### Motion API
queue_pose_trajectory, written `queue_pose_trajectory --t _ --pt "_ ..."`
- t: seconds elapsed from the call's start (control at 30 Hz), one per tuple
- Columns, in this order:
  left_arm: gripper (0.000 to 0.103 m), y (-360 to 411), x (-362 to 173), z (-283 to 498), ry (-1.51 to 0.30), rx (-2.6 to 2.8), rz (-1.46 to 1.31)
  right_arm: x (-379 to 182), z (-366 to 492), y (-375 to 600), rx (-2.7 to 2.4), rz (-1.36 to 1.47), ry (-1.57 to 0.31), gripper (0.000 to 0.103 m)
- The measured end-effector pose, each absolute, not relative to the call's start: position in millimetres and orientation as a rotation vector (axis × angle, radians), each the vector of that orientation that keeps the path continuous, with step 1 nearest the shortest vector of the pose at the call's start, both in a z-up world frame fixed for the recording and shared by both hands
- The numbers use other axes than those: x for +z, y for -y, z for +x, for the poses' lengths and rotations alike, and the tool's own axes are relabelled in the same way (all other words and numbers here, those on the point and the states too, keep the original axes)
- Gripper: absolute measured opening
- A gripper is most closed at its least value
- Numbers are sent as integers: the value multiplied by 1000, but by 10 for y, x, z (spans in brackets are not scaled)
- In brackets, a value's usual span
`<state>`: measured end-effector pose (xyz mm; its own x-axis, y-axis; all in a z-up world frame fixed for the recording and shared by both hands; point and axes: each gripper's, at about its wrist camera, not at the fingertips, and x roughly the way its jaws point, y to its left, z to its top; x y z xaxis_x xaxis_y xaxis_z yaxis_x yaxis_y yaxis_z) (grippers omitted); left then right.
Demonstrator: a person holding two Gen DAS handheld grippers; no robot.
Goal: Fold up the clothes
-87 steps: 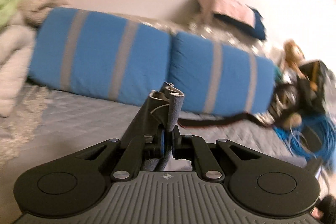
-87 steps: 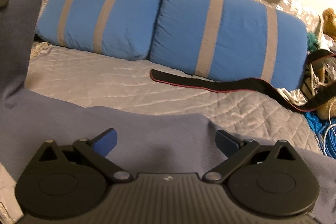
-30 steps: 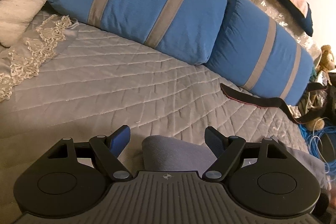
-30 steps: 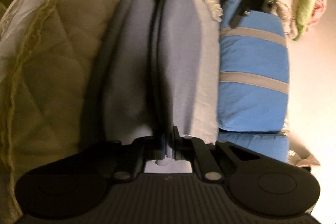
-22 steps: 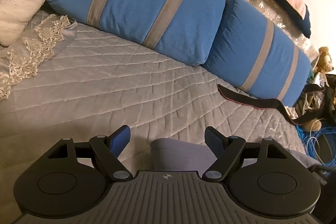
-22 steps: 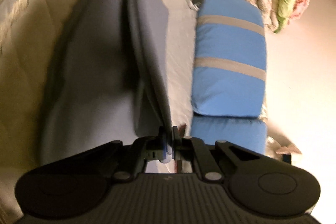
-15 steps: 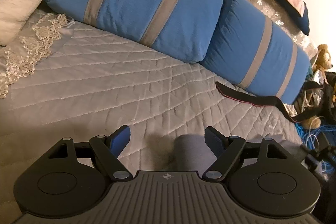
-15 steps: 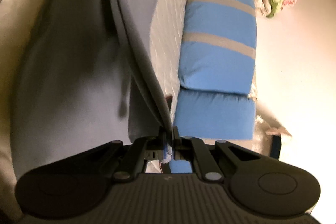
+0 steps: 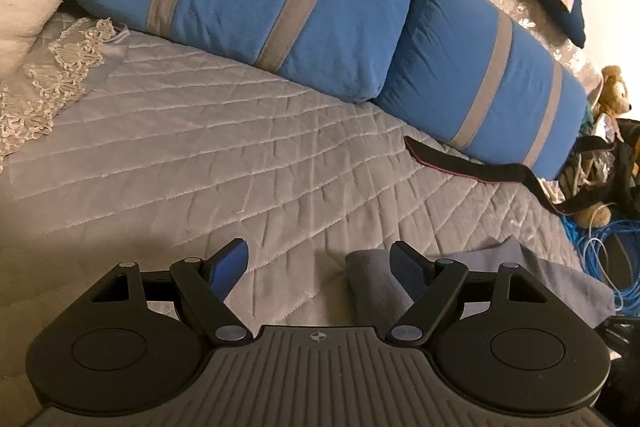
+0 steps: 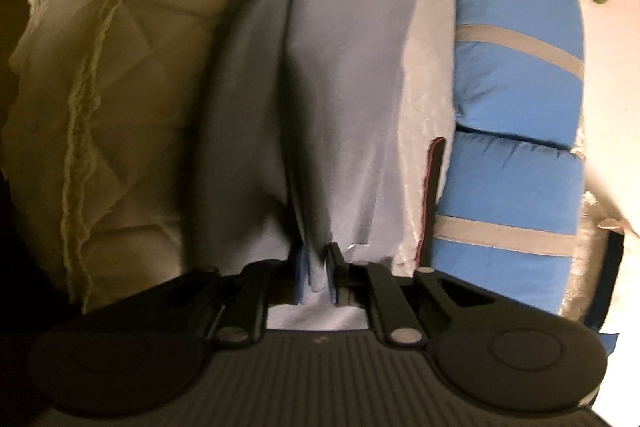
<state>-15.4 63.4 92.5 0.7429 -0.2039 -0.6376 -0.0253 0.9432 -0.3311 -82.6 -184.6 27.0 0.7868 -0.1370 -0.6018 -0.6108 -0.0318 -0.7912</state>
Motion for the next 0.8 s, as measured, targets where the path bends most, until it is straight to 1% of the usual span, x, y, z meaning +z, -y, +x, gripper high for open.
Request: queue_pose_trajectory --t 0.07,0.1,0.13,0.17,0.3,0.43,0.5,0.53,0.57,0.6,0.63,0.67,0.7,0.8 --pt "77 -624 912 -152 -736 -101 -328 251 -811 1829 411 -1580 -617 48" --pt "77 -624 903 -150 -742 -104 -329 249 -800 1816 408 -1579 -611 51" --pt "77 -623 895 -148 -747 -108 -333 265 -756 1786 396 -1578 -598 59" --pt "77 -626 885 -142 -753 -114 -340 251 -768 1799 391 -1583 -587 63" --pt "77 -650 802 -93 -804 -168 -413 177 -794 1804 369 -1619 -542 63" --pt "77 -700 623 -16 -895 -260 -568 81 -769 1774 360 -1670 -509 60" --pt "77 -710 515 26 -945 -300 -636 62 -733 1777 363 -1674 -512 56" --pt "77 -710 467 45 -966 -319 -669 60 -723 1781 367 -1671 -523 48" --pt "77 -710 420 63 -987 -339 -703 56 -690 1785 367 -1666 -534 34" --pt "77 -707 374 82 -1007 -357 -730 51 -657 1788 368 -1661 -545 29" --pt "77 -694 336 102 -1030 -368 -740 47 -626 1792 368 -1656 -557 20" --pt "77 -679 300 122 -1050 -374 -749 60 -630 1802 362 -1648 -558 9" --pt "77 -668 270 133 -1062 -376 -758 73 -635 1813 356 -1640 -559 5" --pt "77 -655 234 178 -1075 -378 -779 123 -673 1834 352 -1637 -555 4"
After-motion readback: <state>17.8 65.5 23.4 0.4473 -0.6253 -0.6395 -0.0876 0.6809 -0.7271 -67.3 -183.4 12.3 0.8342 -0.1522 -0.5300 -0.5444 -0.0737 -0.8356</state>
